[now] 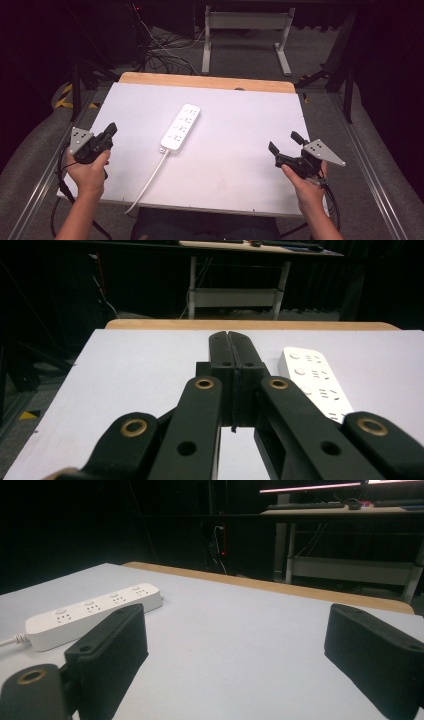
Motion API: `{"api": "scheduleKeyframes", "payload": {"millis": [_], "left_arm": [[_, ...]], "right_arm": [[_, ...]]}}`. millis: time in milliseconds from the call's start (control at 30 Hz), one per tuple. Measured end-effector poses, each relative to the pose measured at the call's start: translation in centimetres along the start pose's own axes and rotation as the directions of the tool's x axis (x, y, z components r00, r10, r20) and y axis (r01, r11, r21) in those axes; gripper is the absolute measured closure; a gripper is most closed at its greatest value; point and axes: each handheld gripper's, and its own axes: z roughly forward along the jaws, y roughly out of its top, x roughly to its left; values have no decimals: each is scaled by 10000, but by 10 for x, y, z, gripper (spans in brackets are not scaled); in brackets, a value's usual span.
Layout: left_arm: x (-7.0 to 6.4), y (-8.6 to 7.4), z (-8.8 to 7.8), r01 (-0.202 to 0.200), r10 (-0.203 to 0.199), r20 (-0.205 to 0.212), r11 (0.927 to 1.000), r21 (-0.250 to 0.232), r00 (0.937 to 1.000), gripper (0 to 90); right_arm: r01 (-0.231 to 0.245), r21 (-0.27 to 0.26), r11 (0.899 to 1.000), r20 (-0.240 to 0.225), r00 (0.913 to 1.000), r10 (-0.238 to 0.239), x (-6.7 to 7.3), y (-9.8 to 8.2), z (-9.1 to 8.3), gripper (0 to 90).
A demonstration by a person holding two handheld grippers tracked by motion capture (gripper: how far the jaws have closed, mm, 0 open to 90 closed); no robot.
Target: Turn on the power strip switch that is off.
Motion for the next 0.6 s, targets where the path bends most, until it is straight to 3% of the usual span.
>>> {"api": "scheduleKeyframes", "payload": {"millis": [367, 500, 600], "left_arm": [[2, 7, 12, -70, 67, 132, 9996, 278, 9999, 900], [-9, 11, 25, -613, 596, 279, 9961, 642, 9978, 900], [-13, 12, 31, -777, 747, 396, 9938, 800, 9964, 900]], "right_arm": [[33, -2, 10000, -9, 10000, -33, 1, 0, -2, 109], [27, 31, 10000, -35, 10000, -27, 0, -1, -1, 109], [-7, 42, 10000, -38, 10000, 7, 0, -1, -1, 109]]}}
